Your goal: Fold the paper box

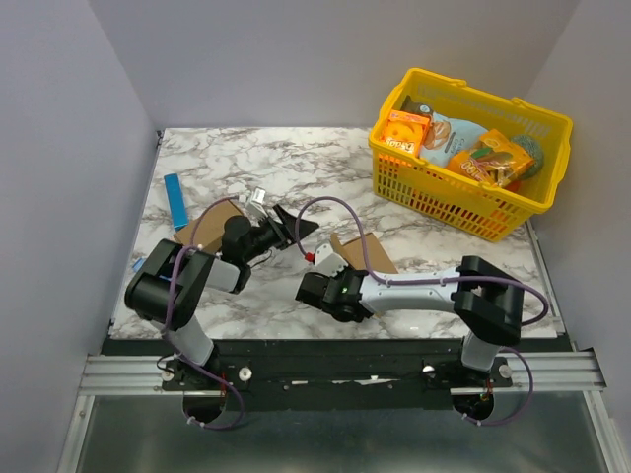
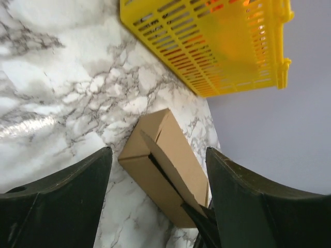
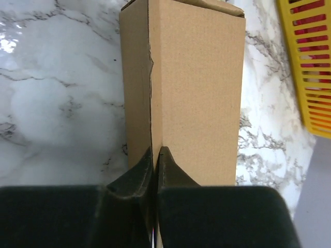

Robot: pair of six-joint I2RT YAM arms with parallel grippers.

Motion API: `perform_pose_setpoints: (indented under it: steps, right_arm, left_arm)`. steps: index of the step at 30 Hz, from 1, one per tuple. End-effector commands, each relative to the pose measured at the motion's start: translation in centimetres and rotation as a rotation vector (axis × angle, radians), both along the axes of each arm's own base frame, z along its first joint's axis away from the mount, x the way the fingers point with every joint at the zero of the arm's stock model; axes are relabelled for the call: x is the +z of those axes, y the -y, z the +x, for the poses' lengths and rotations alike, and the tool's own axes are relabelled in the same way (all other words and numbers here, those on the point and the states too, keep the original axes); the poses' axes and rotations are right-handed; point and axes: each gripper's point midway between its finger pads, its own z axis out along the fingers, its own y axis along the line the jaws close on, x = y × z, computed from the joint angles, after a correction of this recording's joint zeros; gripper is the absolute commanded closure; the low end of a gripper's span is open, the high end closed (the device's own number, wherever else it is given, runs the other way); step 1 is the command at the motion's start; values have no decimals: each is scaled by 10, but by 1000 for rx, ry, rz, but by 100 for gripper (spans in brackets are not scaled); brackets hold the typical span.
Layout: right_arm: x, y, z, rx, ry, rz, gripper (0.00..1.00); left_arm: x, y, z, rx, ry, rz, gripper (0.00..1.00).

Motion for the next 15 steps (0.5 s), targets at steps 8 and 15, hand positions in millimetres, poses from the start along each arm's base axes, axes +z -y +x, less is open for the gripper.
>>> perform_pose_setpoints:
  steps: [8, 15]
  right_arm:
    - [38, -34, -16, 209, -161, 296, 99]
    - [81, -38, -11, 340, -264, 487, 99]
  left_arm:
    - [28, -78, 13, 240, 90, 342, 5]
    - [60, -96, -4, 275, 169, 400, 1]
